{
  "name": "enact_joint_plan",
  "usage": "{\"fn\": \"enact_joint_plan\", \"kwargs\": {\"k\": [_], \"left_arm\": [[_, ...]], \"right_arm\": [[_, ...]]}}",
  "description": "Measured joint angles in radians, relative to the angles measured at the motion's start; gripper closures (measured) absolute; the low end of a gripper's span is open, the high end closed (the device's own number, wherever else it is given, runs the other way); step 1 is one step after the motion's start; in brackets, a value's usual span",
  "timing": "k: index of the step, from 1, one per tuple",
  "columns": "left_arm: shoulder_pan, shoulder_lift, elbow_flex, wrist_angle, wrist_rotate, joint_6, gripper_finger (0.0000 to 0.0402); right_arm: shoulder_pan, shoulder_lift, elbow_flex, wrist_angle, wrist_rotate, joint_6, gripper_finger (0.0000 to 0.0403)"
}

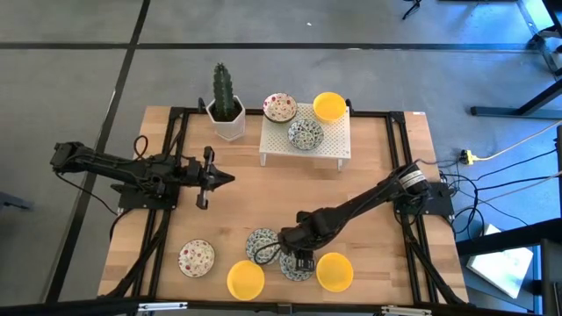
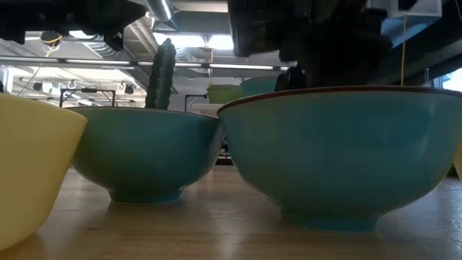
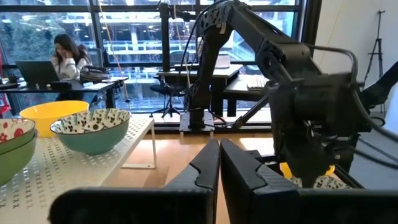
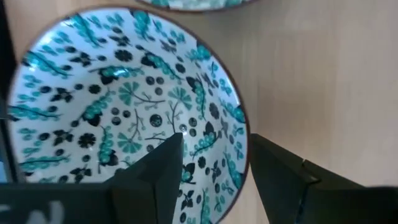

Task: Pick & Place Mini bowls
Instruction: Stack the right green patterned bowl on the green patterned bowl on the shelf

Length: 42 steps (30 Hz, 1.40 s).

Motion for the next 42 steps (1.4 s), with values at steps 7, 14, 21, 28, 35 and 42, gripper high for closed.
{"fn": "enact_joint_plan", "kwargs": {"k": [7,14,21,28,35,42], "left_arm": [[0.0,0.0,0.0,-0.001,0.0,0.006,0.0389],[0.0,0.0,0.0,-0.002,0.0,0.001,0.0393],[0.0,-0.001,0.0,-0.01,0.0,-0.001,0.039],[0.0,-0.001,0.0,-0.01,0.0,0.006,0.0392],[0.0,-0.001,0.0,-0.011,0.0,0.006,0.039],[0.0,-0.001,0.0,-0.015,0.0,0.0,0.0393]], "right_arm": [[-0.001,0.035,0.0,0.002,0.0,-0.035,0.0221],[-0.004,0.044,0.0,0.009,0.021,-0.037,0.0256],[-0.012,0.041,0.003,0.015,0.003,-0.052,0.0361],[-0.046,0.037,0.003,0.012,-0.048,-0.053,0.0377],[-0.069,0.039,0.038,-0.021,-0.078,-0.115,0.0385],[-0.08,0.043,0.189,-0.239,-0.039,-0.151,0.0385]]}}
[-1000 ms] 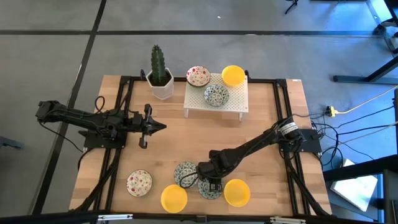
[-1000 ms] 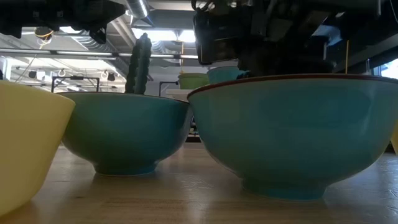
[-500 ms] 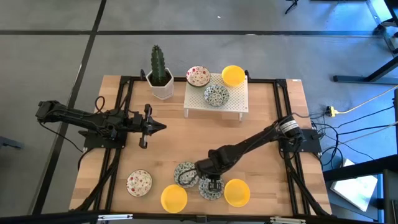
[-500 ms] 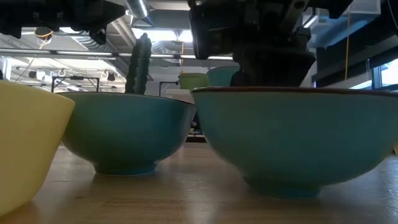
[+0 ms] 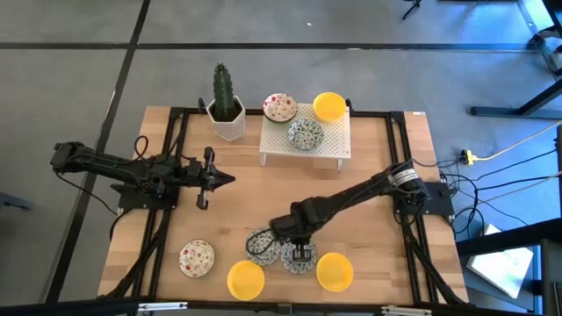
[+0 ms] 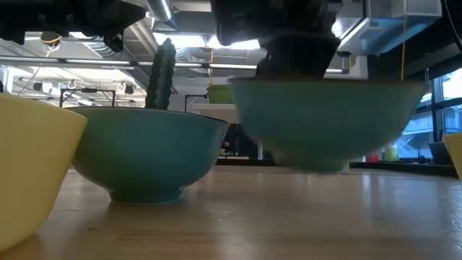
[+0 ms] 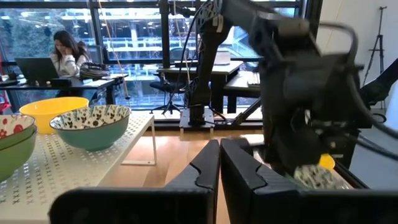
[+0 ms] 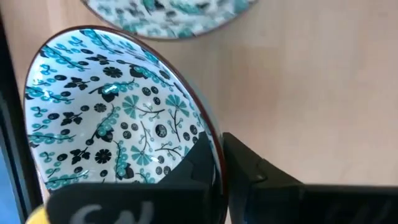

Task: Pick & Place Mini bowls
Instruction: Stack the right green patterned bowl on the green patterned bowl on the shelf

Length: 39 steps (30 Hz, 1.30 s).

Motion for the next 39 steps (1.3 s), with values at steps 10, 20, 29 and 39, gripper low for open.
{"fn": "enact_joint_plan", "kwargs": {"k": [10,20,29,39], "left_arm": [[0.0,0.0,0.0,0.025,-0.005,0.051,0.0392],[0.0,0.0,0.0,0.011,0.026,0.057,0.0389],[0.0,0.0,0.0,0.039,0.011,0.182,0.0395],[0.0,0.0,0.0,0.074,0.043,0.188,0.0396]], "right_arm": [[-0.07,-0.001,0.348,-0.377,0.15,-0.1,0.0385],[-0.335,-0.105,0.606,-0.508,0.247,-0.255,0.0385],[-0.655,-0.204,0.606,-0.507,0.213,-0.198,0.0385],[-0.802,-0.165,0.605,-0.5,-0.096,-0.167,0.0385]]}}
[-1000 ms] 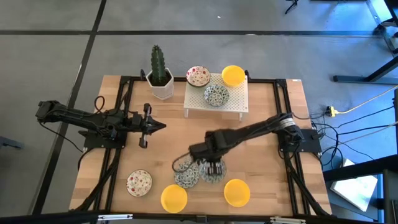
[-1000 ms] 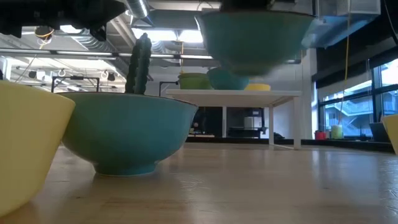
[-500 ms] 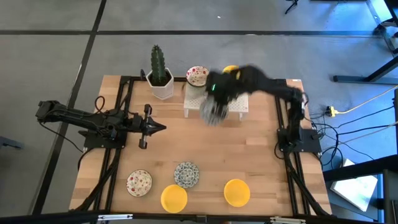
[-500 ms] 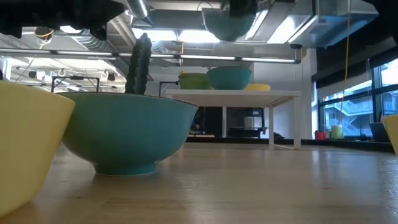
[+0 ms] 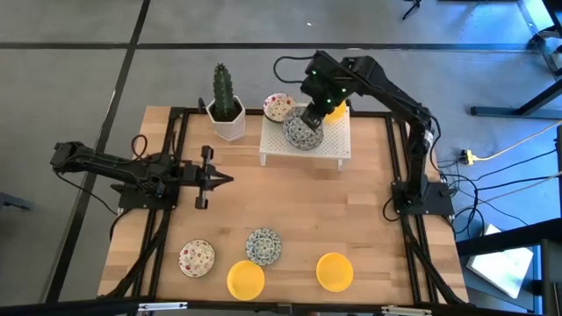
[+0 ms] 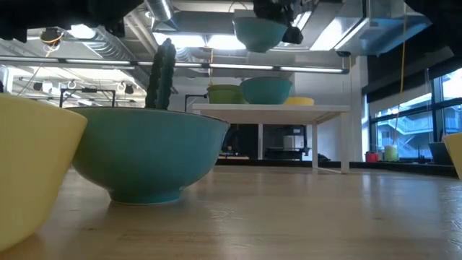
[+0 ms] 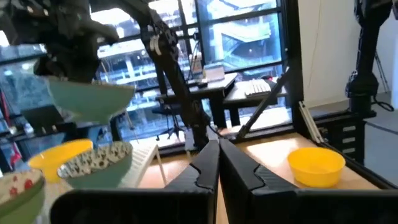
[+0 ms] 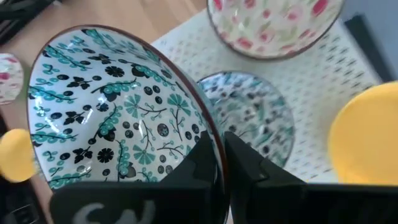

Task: Pick & Place Mini bowls
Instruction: Stack the right green patterned bowl on the green patterned bowl on the shelf

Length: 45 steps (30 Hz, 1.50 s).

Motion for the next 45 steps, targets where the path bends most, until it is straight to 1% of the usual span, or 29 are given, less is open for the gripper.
{"fn": "enact_joint_plan", "kwargs": {"k": [2,6,9,13,17,24,30,35,39,45], "left_arm": [[0.0,0.0,0.0,-0.033,0.0,-0.014,0.0395],[0.0,0.0,0.0,-0.101,0.0,-0.019,0.0393],[0.0,0.0,0.0,-0.123,0.0,-0.051,0.0395],[0.0,0.0,0.0,-0.123,0.001,-0.077,0.0395],[0.0,0.0,0.0,-0.123,0.001,-0.077,0.0392],[0.0,0.0,0.0,-0.122,0.001,-0.076,0.0393],[0.0,0.0,0.0,-0.121,0.001,-0.075,0.0394],[0.0,0.0,0.0,-0.118,0.001,-0.074,0.0391],[0.0,0.0,0.0,-0.083,0.001,-0.075,0.0392],[0.0,0.0,0.0,-0.077,0.001,-0.083,0.0395]], "right_arm": [[-0.015,0.017,0.0,-0.016,-0.017,0.005,0.0385],[-0.04,0.06,0.0,-0.037,-0.009,0.002,0.0385],[-0.045,0.081,0.0,-0.034,-0.003,-0.021,0.0385],[-0.058,0.094,0.0,-0.036,-0.011,-0.054,0.0385],[-0.079,0.094,0.0,-0.042,-0.006,-0.05,0.0385],[-0.082,0.094,-0.032,-0.06,-0.009,-0.049,0.0385],[-0.083,0.094,-0.103,-0.048,-0.012,-0.053,0.0385],[-0.083,0.094,-0.135,-0.024,-0.015,-0.056,0.0385],[-0.083,0.094,-0.14,-0.014,-0.006,-0.054,0.0385],[-0.085,0.094,-0.14,0.021,-0.003,-0.05,0.0385]]}}
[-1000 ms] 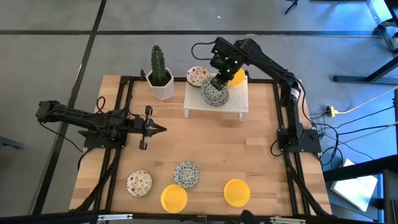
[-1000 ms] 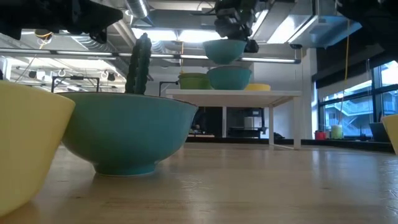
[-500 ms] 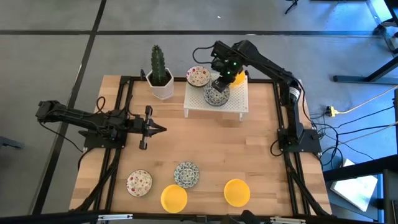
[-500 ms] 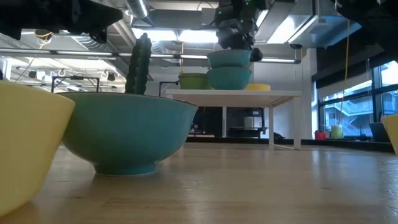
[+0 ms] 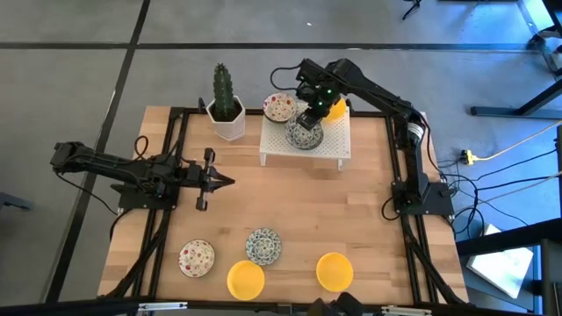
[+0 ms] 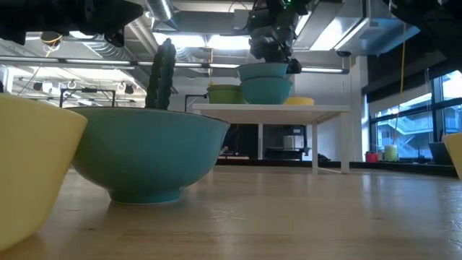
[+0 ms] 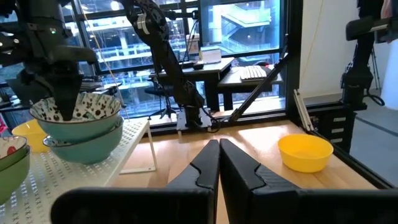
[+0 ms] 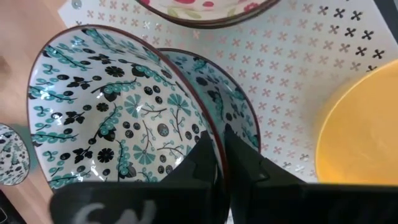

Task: Pick & Place Mini bowls
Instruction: Stack the right green patterned bowl on the green patterned bowl on the shelf

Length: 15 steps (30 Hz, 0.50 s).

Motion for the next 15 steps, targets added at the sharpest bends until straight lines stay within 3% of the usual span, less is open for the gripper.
{"fn": "enact_joint_plan", "kwargs": {"k": [15], "left_arm": [[0.0,0.0,0.0,-0.002,0.0,-0.003,0.0395]], "right_arm": [[0.0,0.004,0.0,-0.016,0.022,0.025,0.0384]]}}
